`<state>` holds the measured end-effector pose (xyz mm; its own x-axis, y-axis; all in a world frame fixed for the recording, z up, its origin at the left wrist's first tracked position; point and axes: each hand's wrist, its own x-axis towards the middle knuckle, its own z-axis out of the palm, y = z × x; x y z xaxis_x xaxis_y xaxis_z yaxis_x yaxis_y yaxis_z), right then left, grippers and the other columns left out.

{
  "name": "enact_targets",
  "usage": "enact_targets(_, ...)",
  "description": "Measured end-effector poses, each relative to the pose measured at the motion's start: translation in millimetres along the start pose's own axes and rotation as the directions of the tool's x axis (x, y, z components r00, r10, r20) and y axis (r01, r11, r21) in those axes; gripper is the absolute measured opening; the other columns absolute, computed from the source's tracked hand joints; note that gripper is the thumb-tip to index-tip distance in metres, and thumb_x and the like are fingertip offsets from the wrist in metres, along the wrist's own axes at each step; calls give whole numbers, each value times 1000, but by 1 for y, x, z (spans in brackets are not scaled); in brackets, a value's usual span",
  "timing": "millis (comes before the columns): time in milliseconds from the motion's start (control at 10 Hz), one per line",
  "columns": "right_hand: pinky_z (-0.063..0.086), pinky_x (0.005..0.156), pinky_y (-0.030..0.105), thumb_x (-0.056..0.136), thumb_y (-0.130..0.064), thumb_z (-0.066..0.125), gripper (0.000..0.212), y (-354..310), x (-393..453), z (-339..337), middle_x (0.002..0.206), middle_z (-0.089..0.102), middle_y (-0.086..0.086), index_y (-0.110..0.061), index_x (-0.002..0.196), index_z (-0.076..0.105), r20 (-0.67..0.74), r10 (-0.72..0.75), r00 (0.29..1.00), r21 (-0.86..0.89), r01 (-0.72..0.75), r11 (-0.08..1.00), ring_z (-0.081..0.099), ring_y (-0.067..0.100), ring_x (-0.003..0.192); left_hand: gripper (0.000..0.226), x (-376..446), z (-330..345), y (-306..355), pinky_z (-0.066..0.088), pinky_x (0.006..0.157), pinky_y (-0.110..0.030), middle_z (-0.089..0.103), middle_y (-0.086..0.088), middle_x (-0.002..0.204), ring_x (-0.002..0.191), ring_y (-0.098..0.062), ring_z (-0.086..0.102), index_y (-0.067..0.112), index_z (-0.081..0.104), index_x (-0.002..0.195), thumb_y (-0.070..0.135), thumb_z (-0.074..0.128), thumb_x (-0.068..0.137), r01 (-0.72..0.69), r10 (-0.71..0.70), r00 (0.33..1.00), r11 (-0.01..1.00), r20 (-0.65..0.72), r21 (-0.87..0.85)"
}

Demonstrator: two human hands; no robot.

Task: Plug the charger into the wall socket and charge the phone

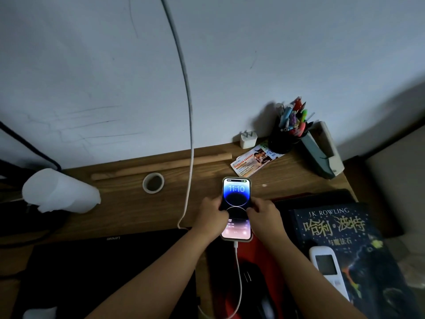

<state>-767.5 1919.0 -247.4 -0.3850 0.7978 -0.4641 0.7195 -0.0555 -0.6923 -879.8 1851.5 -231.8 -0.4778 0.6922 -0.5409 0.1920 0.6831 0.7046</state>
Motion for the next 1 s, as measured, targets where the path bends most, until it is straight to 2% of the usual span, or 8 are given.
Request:
enact_targets(200, 32, 79, 24, 82, -5, 49, 39, 2, -11, -3, 109, 61, 18, -13, 120, 57, 37, 20, 999, 11, -20, 1000, 53, 30, 107, 46, -9, 0, -2, 46, 84, -33, 62, -23, 109, 100, -34, 59, 7, 63, 114, -5, 43, 74, 21, -22, 1000, 998, -8, -57)
enact_targets(400, 42, 83, 31, 81, -8, 52, 34, 2, -23, -8, 110, 64, 17, -11, 113, 62, 88, 109, 990, 83, -116, 990, 58, 29, 102, 35, -21, -2, -8, 44, 66, -28, 70, -21, 97, 87, -31, 64, 3, 67, 103, -5, 46, 76, 29, -28, 1000, 996, 6, -84)
enact_targets(500, 47, 69, 30, 78, -4, 54, 29, 1, -26, -8, 92, 69, 15, -8, 104, 67, 124, 171, 977, 223, -196, 955, 61, 23, 78, 31, -26, -4, -8, 43, 46, -14, 69, -8, 87, 64, -13, 57, 9, 68, 99, -4, 49, 79, 103, -91, 993, 975, 70, -195)
enact_targets(600, 39, 47, 18, 78, -1, 54, 27, 0, -28, -6, 72, 64, 4, -8, 100, 67, 146, 204, 968, 313, -241, 919, 53, 10, 58, 31, -28, -7, -8, 40, 46, -20, 59, 0, 68, 56, -9, 49, 24, 64, 77, -2, 47, 81, 191, -167, 979, 949, 116, -249)
enact_targets(700, 42, 56, 25, 78, -5, 57, 23, 4, -31, -3, 83, 67, 11, -6, 98, 68, 104, 195, 975, 322, -218, 921, 56, 16, 66, 32, -31, -8, -14, 41, 43, -16, 59, 1, 64, 52, -8, 55, 22, 63, 76, -4, 46, 81, 168, -160, 986, 942, 52, -292)
enact_targets(800, 44, 74, 31, 78, -15, 60, 26, 8, -40, -6, 91, 66, 8, -9, 102, 66, 5, 162, 987, 230, -159, 960, 59, 21, 85, 28, -38, -6, -19, 45, 55, -20, 71, -18, 89, 84, -31, 65, 6, 66, 103, -1, 50, 81, 97, -100, 995, 958, 3, -271)
enact_targets(900, 40, 78, 27, 82, -19, 58, 29, 7, -49, -12, 99, 65, 7, -10, 109, 63, -58, 66, 996, 92, -60, 994, 58, 21, 95, 36, -40, -5, -23, 47, 87, -37, 64, -19, 118, 109, -33, 58, 6, 59, 118, 10, 55, 83, 0, 4, 1000, 986, 23, -167)
enact_targets(1000, 36, 72, 24, 83, -20, 57, 23, -3, -57, -19, 101, 69, 9, -10, 101, 66, -100, -22, 995, 21, 25, 999, 54, 14, 84, 38, -48, -11, -17, 41, 91, -27, 62, -11, 124, 112, -22, 56, 9, 55, 122, 17, 57, 85, -103, 105, 994, 993, 23, -56)
